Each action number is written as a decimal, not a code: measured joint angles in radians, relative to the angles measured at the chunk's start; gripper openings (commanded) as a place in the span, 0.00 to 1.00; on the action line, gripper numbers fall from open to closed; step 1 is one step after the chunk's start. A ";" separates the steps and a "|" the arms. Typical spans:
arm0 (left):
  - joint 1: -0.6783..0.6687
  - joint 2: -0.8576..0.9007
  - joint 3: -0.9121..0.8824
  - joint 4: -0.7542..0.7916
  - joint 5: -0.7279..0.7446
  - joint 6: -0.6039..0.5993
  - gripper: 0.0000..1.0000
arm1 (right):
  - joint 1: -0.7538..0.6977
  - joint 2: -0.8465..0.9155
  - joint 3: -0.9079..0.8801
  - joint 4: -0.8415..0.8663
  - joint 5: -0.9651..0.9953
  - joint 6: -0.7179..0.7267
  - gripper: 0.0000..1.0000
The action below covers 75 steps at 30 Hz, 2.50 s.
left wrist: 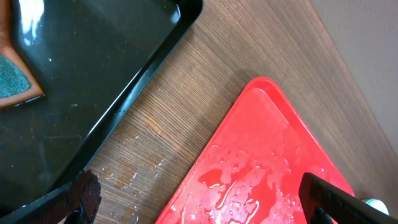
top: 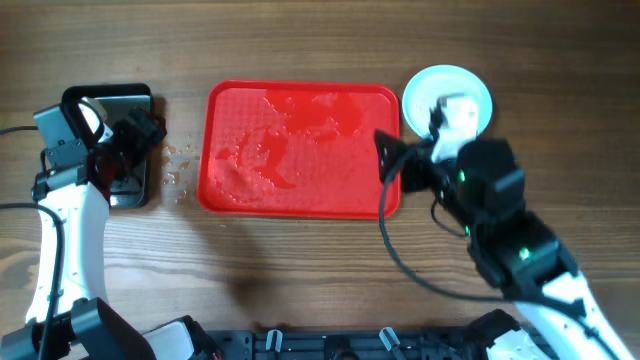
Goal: Clean dirty plates on tray and stack at the side
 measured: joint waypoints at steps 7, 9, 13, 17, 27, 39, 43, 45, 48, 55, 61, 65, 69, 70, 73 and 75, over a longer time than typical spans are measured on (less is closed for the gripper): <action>0.000 0.000 0.000 0.000 0.000 0.000 1.00 | -0.022 -0.198 -0.395 0.377 0.018 0.029 1.00; 0.000 0.000 0.000 -0.001 0.000 0.000 1.00 | -0.040 -0.243 -0.484 0.449 0.020 0.070 1.00; 0.000 0.000 0.000 0.000 0.000 0.000 1.00 | -0.079 -0.262 -0.559 0.492 0.020 0.145 1.00; 0.000 0.000 0.000 0.000 0.000 0.000 1.00 | -0.132 -0.264 -0.595 0.513 0.018 0.200 1.00; 0.000 0.000 0.000 -0.001 0.000 0.000 1.00 | -0.257 -0.473 -0.763 0.571 -0.026 0.228 1.00; 0.000 0.000 0.000 -0.001 0.000 0.000 1.00 | -0.379 -0.655 -0.824 0.534 -0.057 0.210 1.00; 0.000 0.000 0.000 -0.001 0.000 0.000 1.00 | -0.426 -0.740 -0.825 0.413 -0.064 0.182 1.00; 0.000 0.000 0.000 -0.001 0.000 0.000 1.00 | -0.447 -0.779 -0.826 0.352 -0.067 0.177 1.00; 0.000 0.000 0.000 -0.001 0.000 0.000 1.00 | -0.472 -0.828 -0.826 0.315 -0.070 0.147 1.00; 0.000 0.000 0.000 0.000 0.000 0.000 1.00 | -0.476 -0.917 -0.826 0.314 -0.071 -0.034 1.00; 0.000 0.000 0.000 0.000 0.000 0.000 1.00 | -0.476 -0.919 -0.826 0.313 -0.071 -0.147 1.00; 0.000 0.000 0.000 -0.001 0.000 0.000 1.00 | -0.476 -0.919 -0.826 0.313 -0.072 -0.186 1.00; 0.000 0.000 0.000 -0.001 0.000 0.000 1.00 | -0.476 -0.919 -0.826 0.313 -0.072 -0.274 1.00; 0.000 0.000 0.000 -0.001 0.000 0.000 1.00 | -0.476 -0.919 -0.826 0.313 -0.071 -0.293 1.00; 0.000 0.000 0.000 -0.001 0.000 0.000 1.00 | -0.476 -0.919 -0.826 0.313 -0.072 -0.337 1.00; 0.000 0.000 0.000 -0.001 0.000 0.000 1.00 | -0.476 -0.919 -0.826 0.313 -0.072 -0.354 1.00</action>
